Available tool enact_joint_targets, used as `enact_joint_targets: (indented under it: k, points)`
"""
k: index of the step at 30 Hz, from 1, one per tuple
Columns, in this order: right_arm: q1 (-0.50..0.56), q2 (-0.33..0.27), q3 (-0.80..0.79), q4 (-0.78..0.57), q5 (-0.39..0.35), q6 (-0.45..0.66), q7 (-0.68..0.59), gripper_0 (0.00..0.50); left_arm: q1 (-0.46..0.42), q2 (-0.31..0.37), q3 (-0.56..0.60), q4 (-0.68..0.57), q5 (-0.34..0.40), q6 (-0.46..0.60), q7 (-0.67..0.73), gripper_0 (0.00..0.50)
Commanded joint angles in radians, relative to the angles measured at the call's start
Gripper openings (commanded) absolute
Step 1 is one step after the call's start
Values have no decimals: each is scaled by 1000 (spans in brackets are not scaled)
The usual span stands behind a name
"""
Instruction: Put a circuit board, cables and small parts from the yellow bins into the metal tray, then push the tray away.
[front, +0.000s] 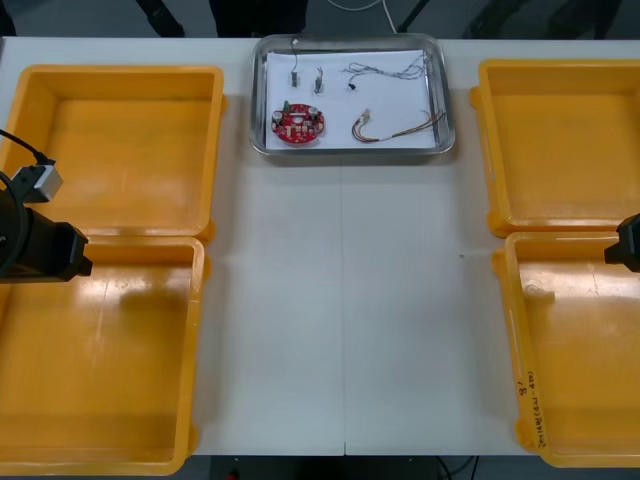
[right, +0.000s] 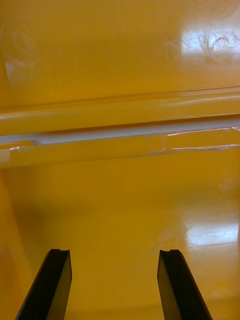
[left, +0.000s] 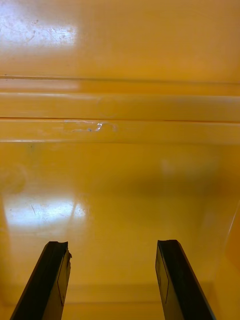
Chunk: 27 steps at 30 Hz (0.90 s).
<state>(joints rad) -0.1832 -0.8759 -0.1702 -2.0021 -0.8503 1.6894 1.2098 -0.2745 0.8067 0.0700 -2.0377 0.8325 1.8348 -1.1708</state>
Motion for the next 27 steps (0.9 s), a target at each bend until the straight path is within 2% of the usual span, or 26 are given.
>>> enact_joint_targets:
  k: [1, 27]
  points:
    - [14, 9, -34, -6, -13, -1, 10, 500, 17, -9, 33, -30, 7, -3, -79, 500]
    - [14, 9, -34, -7, -15, 3, 10, 500, 17, -9, 33, -30, 7, -3, -79, 500]
